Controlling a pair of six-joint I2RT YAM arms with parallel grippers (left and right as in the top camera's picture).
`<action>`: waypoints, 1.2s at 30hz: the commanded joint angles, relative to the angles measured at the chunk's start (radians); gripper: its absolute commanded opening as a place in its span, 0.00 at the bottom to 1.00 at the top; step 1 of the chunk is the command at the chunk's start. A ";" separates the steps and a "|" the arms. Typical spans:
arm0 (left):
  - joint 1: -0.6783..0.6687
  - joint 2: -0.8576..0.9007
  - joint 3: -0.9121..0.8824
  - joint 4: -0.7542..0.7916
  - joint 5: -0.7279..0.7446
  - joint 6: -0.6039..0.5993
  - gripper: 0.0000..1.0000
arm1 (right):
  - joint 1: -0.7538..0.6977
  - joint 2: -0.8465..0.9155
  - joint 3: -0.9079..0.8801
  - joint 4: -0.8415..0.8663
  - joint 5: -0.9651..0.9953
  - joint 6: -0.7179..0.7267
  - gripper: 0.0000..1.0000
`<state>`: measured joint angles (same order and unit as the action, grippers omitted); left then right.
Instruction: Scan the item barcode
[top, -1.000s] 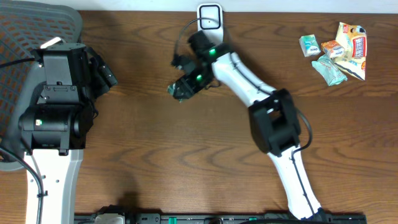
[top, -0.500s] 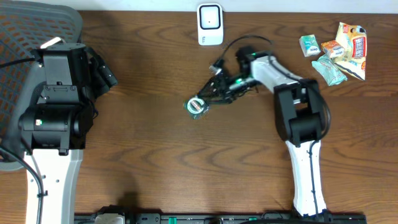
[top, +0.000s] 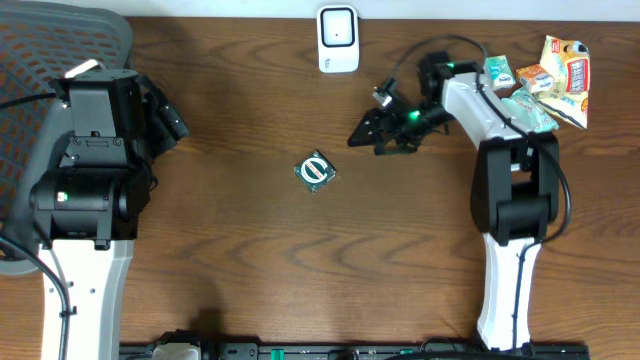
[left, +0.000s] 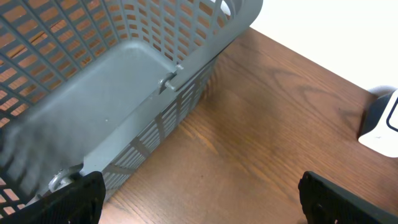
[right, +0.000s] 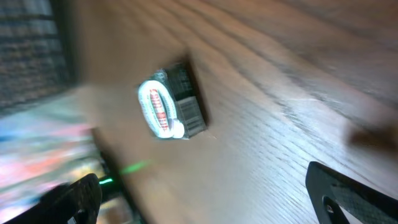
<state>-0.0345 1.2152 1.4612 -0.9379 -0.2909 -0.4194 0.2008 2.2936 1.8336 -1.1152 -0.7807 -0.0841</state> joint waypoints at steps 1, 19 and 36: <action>0.003 -0.007 0.013 -0.001 -0.010 -0.005 0.98 | 0.130 -0.142 0.017 0.019 0.441 0.137 0.99; 0.003 -0.007 0.013 -0.001 -0.010 -0.005 0.98 | 0.630 -0.066 0.014 0.137 1.124 0.171 0.99; 0.003 -0.007 0.013 -0.001 -0.010 -0.005 0.98 | 0.523 0.013 -0.011 0.209 0.813 0.060 0.99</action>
<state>-0.0345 1.2152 1.4612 -0.9379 -0.2905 -0.4194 0.7696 2.2662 1.8359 -0.9062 0.2203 0.0307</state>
